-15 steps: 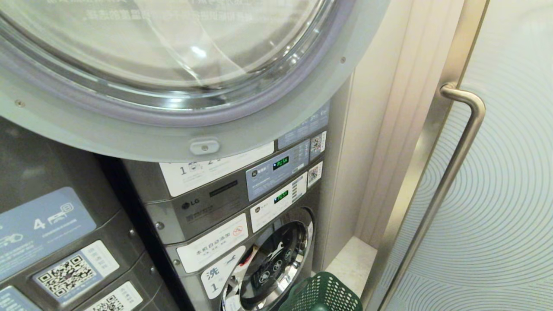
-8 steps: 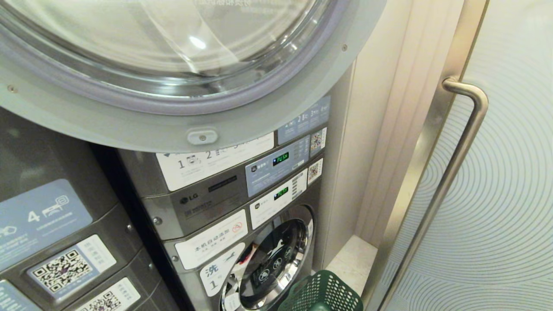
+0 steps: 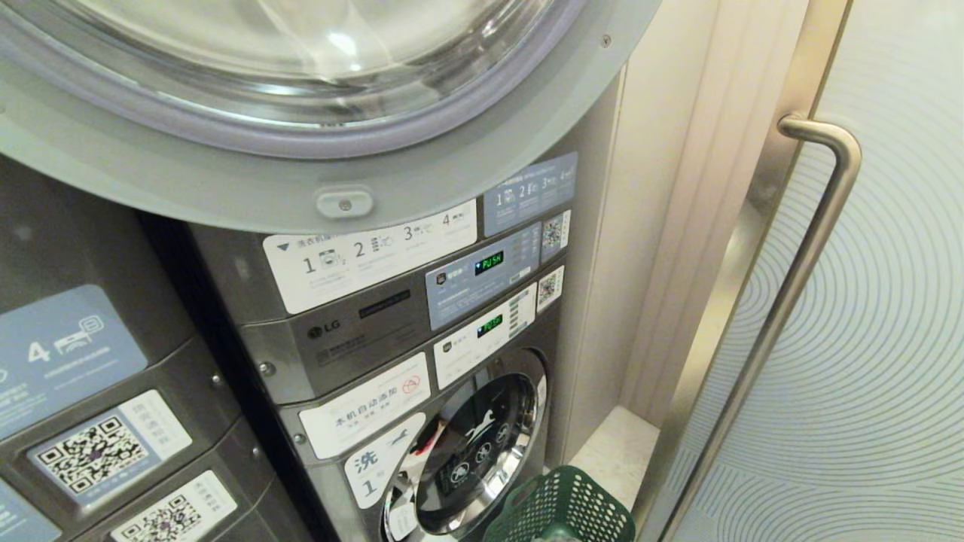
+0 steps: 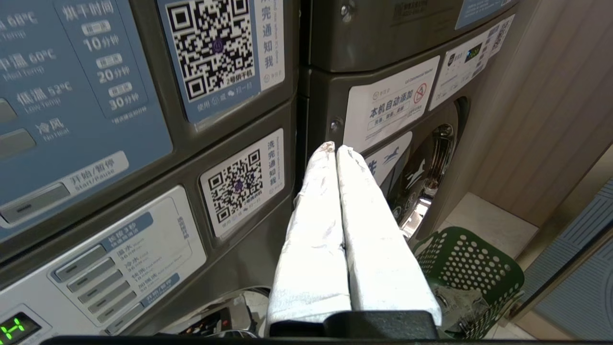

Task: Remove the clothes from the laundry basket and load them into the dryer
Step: Take the clothes out of the basket

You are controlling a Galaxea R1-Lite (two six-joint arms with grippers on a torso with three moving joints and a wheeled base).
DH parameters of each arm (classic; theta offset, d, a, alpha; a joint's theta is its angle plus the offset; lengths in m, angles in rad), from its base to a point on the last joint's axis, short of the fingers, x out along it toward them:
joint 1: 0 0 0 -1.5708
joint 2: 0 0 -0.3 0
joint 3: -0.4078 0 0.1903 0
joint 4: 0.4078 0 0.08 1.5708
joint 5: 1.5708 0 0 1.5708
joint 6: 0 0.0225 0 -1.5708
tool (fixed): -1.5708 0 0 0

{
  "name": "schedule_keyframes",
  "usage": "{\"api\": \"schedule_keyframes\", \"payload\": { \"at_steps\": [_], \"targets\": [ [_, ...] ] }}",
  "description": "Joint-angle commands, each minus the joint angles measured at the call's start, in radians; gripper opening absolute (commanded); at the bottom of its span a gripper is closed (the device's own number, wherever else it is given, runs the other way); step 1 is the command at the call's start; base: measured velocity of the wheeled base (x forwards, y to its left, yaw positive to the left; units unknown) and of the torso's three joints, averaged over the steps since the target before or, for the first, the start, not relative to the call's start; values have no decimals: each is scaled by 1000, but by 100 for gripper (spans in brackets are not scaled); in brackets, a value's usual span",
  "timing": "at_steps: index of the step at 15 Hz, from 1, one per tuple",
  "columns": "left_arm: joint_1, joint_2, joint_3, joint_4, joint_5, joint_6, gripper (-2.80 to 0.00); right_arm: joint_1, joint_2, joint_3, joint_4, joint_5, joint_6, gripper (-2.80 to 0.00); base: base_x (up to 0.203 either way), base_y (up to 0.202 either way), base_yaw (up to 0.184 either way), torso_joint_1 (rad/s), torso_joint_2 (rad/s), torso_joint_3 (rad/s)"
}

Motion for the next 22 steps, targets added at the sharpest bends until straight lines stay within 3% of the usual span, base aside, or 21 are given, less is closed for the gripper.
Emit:
{"api": "schedule_keyframes", "payload": {
  "at_steps": [1, 22],
  "targets": [
    [0, 0, 2, 0, 0, 0, -280, 0, -1, 0, 1, 0, 0, -280, 0, 0, 0, -134, 315, 173],
    [0, 0, 0, 0, 0, 0, -280, 0, -1, 0, 1, 0, 1, -280, 0, 0, 0, -165, 372, 202]
  ]
}}
